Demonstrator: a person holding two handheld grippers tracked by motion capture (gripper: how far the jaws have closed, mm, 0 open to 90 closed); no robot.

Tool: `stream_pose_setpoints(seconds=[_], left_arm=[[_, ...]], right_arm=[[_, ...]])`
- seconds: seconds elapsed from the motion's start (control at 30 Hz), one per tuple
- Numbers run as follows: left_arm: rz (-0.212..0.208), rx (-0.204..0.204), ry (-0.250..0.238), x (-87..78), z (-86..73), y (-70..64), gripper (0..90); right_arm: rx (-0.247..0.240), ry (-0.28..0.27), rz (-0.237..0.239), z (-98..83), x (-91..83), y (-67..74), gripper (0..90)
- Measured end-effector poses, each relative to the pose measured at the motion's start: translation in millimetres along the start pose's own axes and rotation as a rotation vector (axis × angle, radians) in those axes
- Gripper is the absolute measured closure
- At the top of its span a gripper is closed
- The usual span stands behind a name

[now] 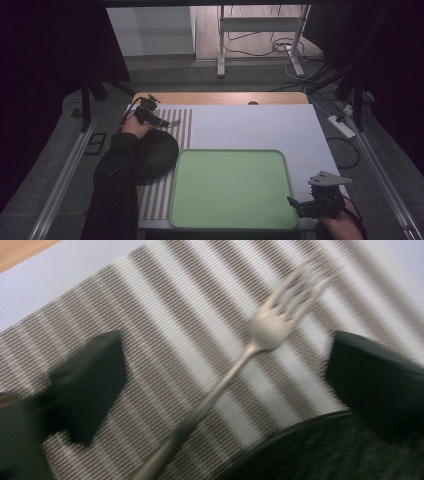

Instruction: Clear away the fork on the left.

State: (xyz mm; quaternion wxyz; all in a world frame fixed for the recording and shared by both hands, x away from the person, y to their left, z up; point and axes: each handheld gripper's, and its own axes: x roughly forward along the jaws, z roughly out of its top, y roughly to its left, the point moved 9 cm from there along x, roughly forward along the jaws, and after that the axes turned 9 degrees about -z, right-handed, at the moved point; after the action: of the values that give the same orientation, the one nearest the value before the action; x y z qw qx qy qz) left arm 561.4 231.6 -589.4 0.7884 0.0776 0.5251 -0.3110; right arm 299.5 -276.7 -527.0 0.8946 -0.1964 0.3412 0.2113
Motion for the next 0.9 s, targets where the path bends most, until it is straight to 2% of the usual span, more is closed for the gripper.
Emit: stream_pose_setpoints(seconds=[0.2,0.3,0.37,0.4,0.43,0.47,0.57,0.6,0.63,0.7,0.73,0.9], left_arm=[[-0.009,-0.04,0.045,9.4,-6.1,10.5,0.0],[0.016,-0.042,0.088,16.5,-13.7,15.8,0.2],[0.022,-0.039,0.078,15.7,-14.9,17.6,1.6],[0.023,-0.042,0.07,14.2,-15.1,18.1,7.8],[0.025,-0.037,0.07,12.1,-15.9,18.9,7.8],[0.021,-0.031,0.06,10.0,-16.1,18.9,12.4],[0.004,-0.002,0.046,3.4,-19.5,19.0,32.5],[0.002,0.008,0.042,1.6,-21.2,19.5,45.2],[-0.003,0.014,0.035,0.1,-22.8,19.9,45.2],[-0.008,0.03,0.02,-2.1,-26.0,20.8,56.3],[-0.009,0.036,0.014,-2.8,-27.5,21.3,70.0],[-0.056,0.065,-0.008,-4.7,-31.6,21.0,74.9]], right_arm=[[0.003,-0.004,0.001,0.2,-0.2,0.1,0.0],[0.005,-0.004,0.002,0.1,-0.4,0.0,0.0],[0.005,-0.004,0.002,0.1,-0.4,-0.1,0.0],[0.005,-0.003,0.003,0.1,-0.4,0.0,0.0],[0.005,-0.003,0.003,0.1,-0.4,0.0,0.0],[0.005,-0.003,0.003,0.1,-0.3,0.0,0.0],[0.001,-0.003,0.003,0.0,-0.3,0.3,0.0],[0.0,-0.003,0.003,-0.1,-0.2,0.2,0.0],[0.0,-0.003,0.003,-0.1,-0.2,0.2,0.0],[-0.001,-0.002,0.004,-0.1,-0.2,0.3,0.0],[-0.003,-0.001,0.003,-0.3,-0.3,0.3,0.0],[-0.003,0.0,0.002,-0.3,-0.2,0.4,0.0]])
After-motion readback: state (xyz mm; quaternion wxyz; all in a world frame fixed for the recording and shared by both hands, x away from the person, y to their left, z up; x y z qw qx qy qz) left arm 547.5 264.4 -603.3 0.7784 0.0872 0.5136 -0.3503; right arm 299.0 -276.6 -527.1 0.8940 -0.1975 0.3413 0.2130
